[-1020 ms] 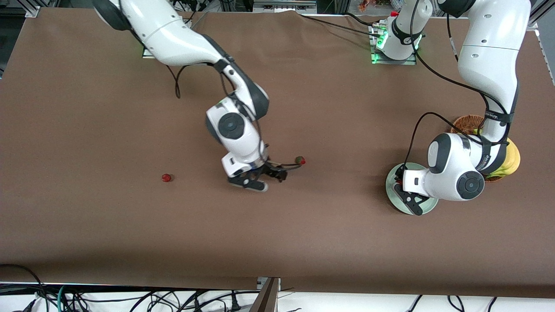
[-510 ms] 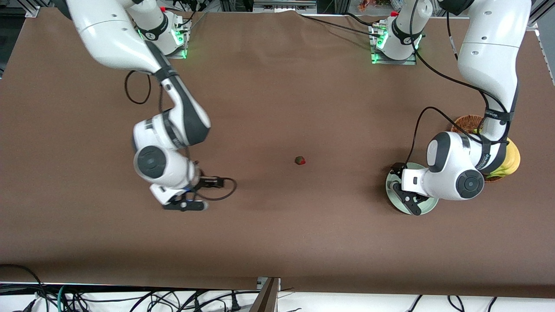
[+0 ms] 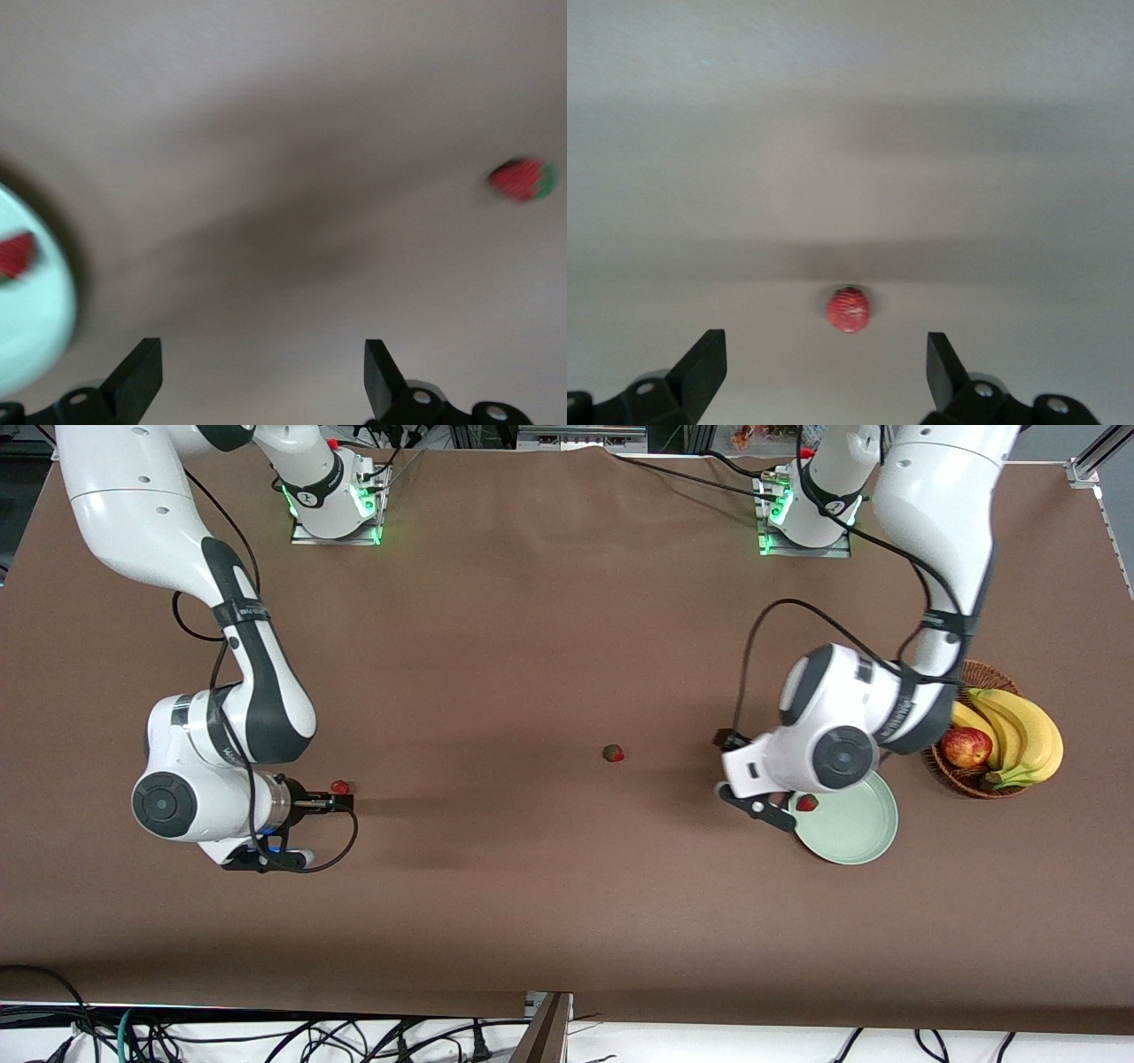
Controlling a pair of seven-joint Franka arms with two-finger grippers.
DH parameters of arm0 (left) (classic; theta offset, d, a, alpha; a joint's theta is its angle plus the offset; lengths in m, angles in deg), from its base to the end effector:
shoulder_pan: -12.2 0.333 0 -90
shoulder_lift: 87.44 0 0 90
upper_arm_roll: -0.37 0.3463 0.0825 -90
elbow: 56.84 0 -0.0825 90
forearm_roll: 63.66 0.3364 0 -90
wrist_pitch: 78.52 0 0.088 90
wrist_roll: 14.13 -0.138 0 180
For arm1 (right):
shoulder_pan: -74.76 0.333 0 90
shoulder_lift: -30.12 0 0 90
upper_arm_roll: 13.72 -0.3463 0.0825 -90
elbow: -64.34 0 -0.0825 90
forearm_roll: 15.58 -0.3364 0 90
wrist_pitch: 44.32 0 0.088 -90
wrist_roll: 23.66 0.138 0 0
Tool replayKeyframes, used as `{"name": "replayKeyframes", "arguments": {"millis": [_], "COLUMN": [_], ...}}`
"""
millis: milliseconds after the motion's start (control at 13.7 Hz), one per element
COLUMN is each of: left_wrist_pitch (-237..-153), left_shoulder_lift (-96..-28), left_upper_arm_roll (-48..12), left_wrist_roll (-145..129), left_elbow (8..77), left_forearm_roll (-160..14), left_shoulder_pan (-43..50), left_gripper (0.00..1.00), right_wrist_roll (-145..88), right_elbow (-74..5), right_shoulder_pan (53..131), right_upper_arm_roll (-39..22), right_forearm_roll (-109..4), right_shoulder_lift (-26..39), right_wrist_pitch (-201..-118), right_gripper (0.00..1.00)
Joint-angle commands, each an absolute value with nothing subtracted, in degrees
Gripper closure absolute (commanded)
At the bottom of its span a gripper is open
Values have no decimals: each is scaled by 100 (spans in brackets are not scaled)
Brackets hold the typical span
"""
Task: Collect all strawberries into plate
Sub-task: 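Grasp the strawberry with the left gripper while the right gripper grasps the last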
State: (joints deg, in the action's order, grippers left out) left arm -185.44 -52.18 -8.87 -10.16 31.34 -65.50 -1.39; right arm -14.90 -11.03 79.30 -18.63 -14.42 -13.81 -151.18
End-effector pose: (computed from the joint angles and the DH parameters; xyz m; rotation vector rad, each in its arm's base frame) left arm 0.5934 -0.2367 0.2987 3.0155 -0.4549 -0.4646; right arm 0.6827 0.0979 0.2800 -3.1143 -0.0039 0.3417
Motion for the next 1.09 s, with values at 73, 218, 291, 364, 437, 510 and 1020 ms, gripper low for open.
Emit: {"name": "replayKeyframes", "arguments": {"millis": [73,218,291,364,437,510,1020], "left_wrist_pitch": [-18557,-18793,-18908,-19092,-19398,-19732,-20904], "left_shoulder_lift": [-5158,-4939,-4860,-4798,-4728,-4649,-4305], "left_upper_arm_roll": [-1018,-1018,-1018,-1018,-1018,-1018,-957], "left_wrist_roll": [1474,2291,2809,3380,3960,4505,5970], "left_elbow": [3158,2887,2850,2850,2850,2850,2903], "left_forearm_roll": [-6533,-6542,-6542,-6533,-6533,-6542,-6445], "left_shoulder_pan": [-703,-985,-1100,-1240,-1398,-1513,-1804], "left_gripper": [0,0,0,0,0,0,0], "right_wrist_roll": [-1575,-1566,-1566,-1566,-1566,-1566,-1531], "right_elbow": [-1431,-1615,-1764,-1905,-1985,-1986,-2443], "right_shoulder_pan": [7959,7959,7959,7959,7959,7959,7968], "right_upper_arm_roll": [-1767,-1767,-1767,-1767,-1767,-1767,-1767], "right_forearm_roll": [-1426,-1435,-1444,-1444,-1444,-1444,-1435], "right_shoulder_lift": [-1303,-1303,-1294,-1286,-1277,-1277,-1286], "right_wrist_pitch": [-15154,-15268,-15434,-15592,-15672,-15690,-16306], "right_gripper": [0,0,0,0,0,0,0]}}
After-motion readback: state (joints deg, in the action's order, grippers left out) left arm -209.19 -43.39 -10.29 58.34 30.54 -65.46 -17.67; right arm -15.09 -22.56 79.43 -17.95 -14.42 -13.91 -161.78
